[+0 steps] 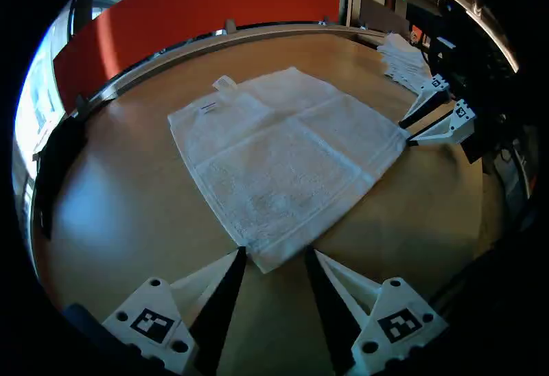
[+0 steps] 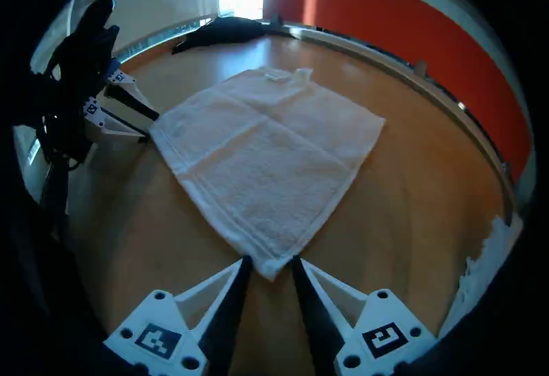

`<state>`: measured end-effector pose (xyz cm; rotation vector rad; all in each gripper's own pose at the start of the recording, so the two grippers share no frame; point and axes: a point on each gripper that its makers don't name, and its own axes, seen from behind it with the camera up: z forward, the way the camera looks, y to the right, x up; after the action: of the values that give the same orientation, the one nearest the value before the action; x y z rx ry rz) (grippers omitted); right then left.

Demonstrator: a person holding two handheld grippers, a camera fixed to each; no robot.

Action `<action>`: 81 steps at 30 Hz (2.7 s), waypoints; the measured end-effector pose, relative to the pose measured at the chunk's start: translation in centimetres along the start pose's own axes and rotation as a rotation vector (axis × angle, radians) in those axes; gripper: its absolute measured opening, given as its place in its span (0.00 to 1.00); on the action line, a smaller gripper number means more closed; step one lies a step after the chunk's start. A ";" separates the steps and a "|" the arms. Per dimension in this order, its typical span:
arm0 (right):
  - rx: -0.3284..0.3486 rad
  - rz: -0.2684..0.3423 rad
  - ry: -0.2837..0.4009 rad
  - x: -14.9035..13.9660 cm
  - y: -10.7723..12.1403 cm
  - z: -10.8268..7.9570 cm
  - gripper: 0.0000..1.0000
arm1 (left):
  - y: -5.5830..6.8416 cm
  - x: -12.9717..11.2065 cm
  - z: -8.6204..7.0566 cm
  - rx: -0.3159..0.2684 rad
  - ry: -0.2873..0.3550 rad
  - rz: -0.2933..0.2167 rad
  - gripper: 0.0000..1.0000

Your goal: Fold towel

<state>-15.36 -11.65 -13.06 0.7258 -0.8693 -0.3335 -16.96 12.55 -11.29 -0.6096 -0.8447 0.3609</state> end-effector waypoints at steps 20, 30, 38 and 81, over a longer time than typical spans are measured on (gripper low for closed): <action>0.011 0.001 0.001 0.0 -0.2 -0.1 0.41 | -0.3 0.0 -0.1 0.018 -0.018 -0.012 0.60; 0.013 0.004 0.000 0.0 -0.2 0.0 0.30 | -0.5 0.0 -0.1 0.020 -0.016 -0.021 0.46; 0.012 0.025 0.006 0.3 -0.2 0.0 0.20 | -1.1 0.1 0.0 0.041 -0.024 -0.038 0.17; -0.004 0.044 0.099 5.6 0.6 -3.7 0.12 | -1.5 4.3 -3.3 0.033 0.019 -0.135 0.13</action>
<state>-8.98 -12.63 -11.02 0.7131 -0.7892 -0.2576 -11.64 12.48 -9.50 -0.5211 -0.8551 0.2455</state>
